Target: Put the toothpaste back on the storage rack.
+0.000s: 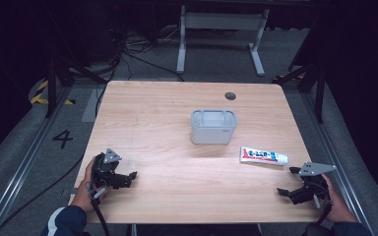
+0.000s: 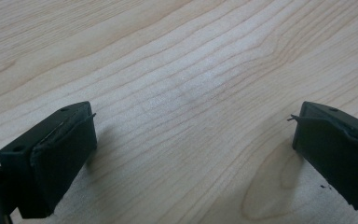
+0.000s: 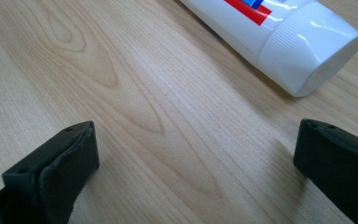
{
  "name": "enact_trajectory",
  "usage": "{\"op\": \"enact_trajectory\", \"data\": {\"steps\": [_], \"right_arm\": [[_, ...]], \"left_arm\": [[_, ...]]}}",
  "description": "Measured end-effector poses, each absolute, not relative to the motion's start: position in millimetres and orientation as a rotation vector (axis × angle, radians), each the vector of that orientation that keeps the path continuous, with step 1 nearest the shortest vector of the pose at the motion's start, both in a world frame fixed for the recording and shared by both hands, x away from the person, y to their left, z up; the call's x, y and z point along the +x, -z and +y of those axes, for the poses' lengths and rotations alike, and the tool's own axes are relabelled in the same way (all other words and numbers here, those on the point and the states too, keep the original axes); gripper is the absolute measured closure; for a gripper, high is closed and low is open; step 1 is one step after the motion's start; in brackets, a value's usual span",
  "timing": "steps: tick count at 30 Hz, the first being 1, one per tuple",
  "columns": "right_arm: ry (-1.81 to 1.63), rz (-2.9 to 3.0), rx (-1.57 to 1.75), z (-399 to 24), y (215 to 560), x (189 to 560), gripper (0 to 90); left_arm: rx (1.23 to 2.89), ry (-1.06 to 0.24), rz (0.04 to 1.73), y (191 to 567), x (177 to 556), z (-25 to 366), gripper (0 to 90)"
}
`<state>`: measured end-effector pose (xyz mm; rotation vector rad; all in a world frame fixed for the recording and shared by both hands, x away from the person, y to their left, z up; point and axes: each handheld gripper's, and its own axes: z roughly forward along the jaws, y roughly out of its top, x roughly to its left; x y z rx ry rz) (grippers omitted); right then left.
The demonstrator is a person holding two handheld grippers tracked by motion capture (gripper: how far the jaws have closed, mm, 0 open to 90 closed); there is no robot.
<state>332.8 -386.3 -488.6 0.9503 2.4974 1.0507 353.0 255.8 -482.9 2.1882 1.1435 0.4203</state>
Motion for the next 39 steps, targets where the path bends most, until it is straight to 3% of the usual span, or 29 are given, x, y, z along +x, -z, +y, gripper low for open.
{"op": "enact_trajectory", "data": {"steps": [10, 31, 34, 35, 37, 39], "right_arm": [[-1.045, 2.489, 0.962, -385, 488, 334, 0.2], [-0.978, 2.562, 0.937, -382, 483, 342, 1.1], [-0.969, 2.564, 0.940, -381, 482, 343, 3.4], [-0.975, 2.559, 0.932, -382, 480, 342, 11.6], [-0.985, 2.561, 0.929, -383, 479, 341, 16.2], [-0.975, 2.565, 0.915, -382, 477, 340, 15.7]], "left_arm": [[2.224, -0.414, 1.055, 483, 350, 258, 0.6], [2.220, -0.401, 1.051, 483, 350, 258, 0.4], [2.223, -0.404, 1.044, 483, 351, 258, 0.4], [2.219, -0.392, 1.051, 483, 350, 258, 0.4], [2.219, -0.392, 1.051, 483, 350, 258, 0.4], [2.219, -0.392, 1.051, 483, 350, 258, 0.5]]}}
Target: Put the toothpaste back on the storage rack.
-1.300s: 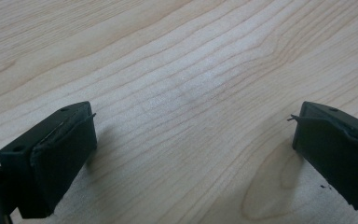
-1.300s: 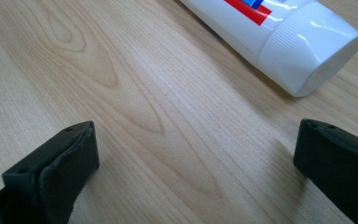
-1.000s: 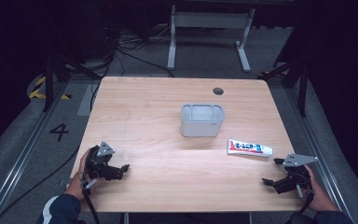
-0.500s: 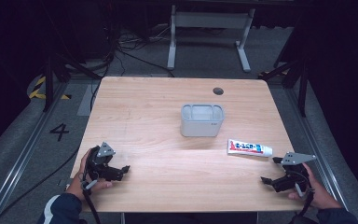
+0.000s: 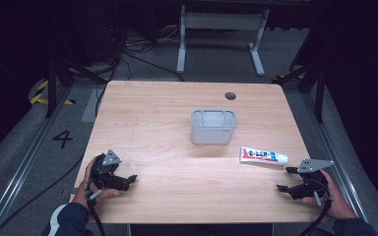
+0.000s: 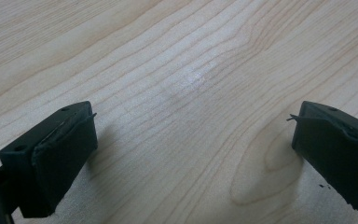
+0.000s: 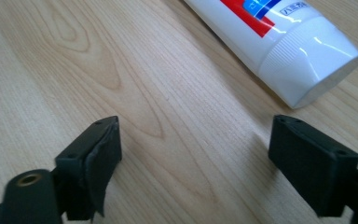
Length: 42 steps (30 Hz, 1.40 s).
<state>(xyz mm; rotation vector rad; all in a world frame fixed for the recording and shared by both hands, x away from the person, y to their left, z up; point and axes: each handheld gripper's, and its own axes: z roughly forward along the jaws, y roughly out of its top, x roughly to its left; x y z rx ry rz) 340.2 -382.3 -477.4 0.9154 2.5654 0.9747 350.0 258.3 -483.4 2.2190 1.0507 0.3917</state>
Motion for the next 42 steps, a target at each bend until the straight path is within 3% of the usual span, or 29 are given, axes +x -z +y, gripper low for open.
{"op": "enact_trajectory", "data": {"steps": [26, 42], "right_arm": [[-0.952, 2.558, 0.761, -351, 428, 367, 25.1], [-0.828, 2.668, 0.664, -319, 426, 399, 29.4]], "left_arm": [[2.227, -0.382, 1.032, 483, 351, 259, 0.6], [2.227, -0.379, 1.035, 483, 352, 258, 0.6]]}}
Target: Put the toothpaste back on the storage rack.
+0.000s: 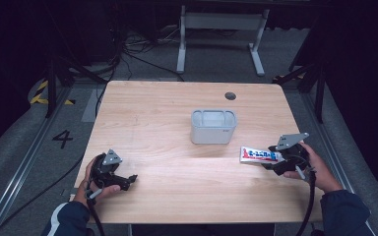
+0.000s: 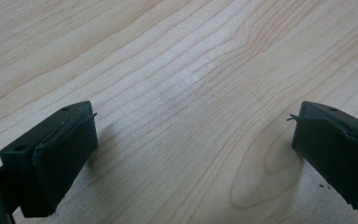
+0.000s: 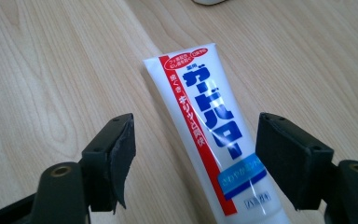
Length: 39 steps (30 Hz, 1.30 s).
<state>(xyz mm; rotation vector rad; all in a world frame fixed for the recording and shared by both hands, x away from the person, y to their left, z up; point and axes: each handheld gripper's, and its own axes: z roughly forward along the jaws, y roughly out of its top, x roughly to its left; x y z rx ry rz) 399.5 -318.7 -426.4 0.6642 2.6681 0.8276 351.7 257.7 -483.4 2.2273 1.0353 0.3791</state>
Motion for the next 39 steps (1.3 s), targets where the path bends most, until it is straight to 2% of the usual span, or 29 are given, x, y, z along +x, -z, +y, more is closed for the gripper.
{"op": "enact_trajectory", "data": {"steps": [39], "right_arm": [[-0.458, 2.921, 0.532, -274, 449, 449, 32.4]], "left_arm": [[2.241, -0.384, 1.010, 483, 353, 258, 0.6]]}}
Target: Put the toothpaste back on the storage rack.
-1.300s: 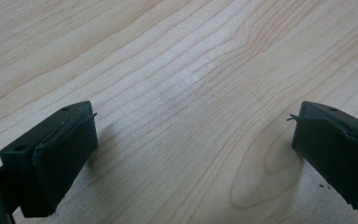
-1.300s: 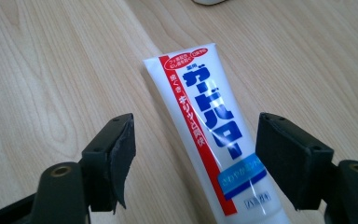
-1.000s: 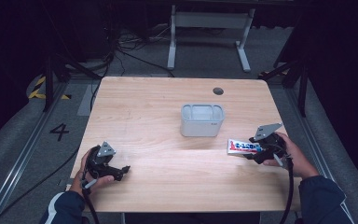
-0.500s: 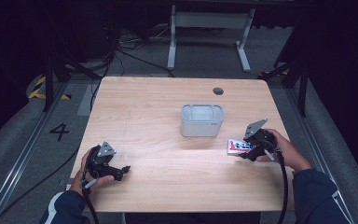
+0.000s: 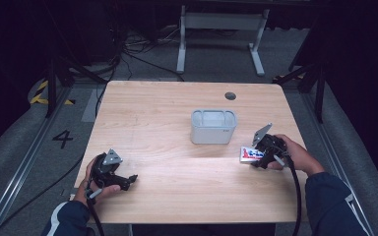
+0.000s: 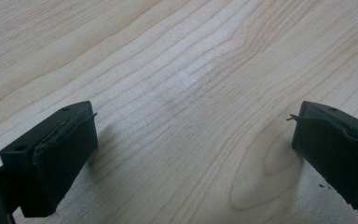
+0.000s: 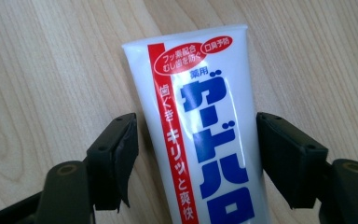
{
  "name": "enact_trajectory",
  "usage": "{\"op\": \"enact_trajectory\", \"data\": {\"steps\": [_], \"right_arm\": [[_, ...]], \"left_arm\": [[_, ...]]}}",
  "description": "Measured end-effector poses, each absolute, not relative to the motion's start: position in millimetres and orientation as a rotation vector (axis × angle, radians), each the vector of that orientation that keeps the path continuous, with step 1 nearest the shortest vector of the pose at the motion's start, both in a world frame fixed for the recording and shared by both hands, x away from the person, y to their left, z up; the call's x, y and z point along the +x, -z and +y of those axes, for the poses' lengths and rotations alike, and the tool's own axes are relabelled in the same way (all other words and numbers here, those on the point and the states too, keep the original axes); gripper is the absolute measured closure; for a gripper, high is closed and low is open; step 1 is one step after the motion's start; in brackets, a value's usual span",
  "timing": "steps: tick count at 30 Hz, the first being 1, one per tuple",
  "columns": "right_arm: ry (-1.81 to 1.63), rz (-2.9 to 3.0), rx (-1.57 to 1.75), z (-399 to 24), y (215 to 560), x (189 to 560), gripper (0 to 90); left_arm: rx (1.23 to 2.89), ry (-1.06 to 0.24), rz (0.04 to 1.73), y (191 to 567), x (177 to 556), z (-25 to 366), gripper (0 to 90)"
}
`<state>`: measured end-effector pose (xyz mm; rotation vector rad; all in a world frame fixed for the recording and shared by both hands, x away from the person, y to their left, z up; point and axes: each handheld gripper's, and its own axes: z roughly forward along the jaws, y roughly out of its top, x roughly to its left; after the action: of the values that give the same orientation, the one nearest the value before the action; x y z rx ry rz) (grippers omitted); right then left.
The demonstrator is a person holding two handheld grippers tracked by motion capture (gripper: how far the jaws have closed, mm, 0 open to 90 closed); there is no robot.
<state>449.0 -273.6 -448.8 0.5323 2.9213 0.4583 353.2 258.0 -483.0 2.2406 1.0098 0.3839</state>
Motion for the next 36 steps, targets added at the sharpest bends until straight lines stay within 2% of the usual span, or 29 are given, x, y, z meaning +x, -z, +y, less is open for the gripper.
{"op": "enact_trajectory", "data": {"steps": [6, 19, 30, 36], "right_arm": [[-0.455, 2.940, 0.539, -273, 448, 453, 37.3], [-0.485, 2.967, 0.615, -275, 448, 460, 42.2], [-0.537, 2.903, 0.625, -279, 445, 453, 54.7], [-0.580, 2.873, 0.659, -284, 443, 449, 58.3]], "left_arm": [[2.242, -0.385, 1.007, 483, 353, 258, 0.6], [2.242, -0.385, 1.007, 483, 353, 258, 0.6], [2.241, -0.386, 1.005, 483, 353, 258, 0.6], [2.240, -0.382, 1.008, 483, 353, 258, 0.6]]}}
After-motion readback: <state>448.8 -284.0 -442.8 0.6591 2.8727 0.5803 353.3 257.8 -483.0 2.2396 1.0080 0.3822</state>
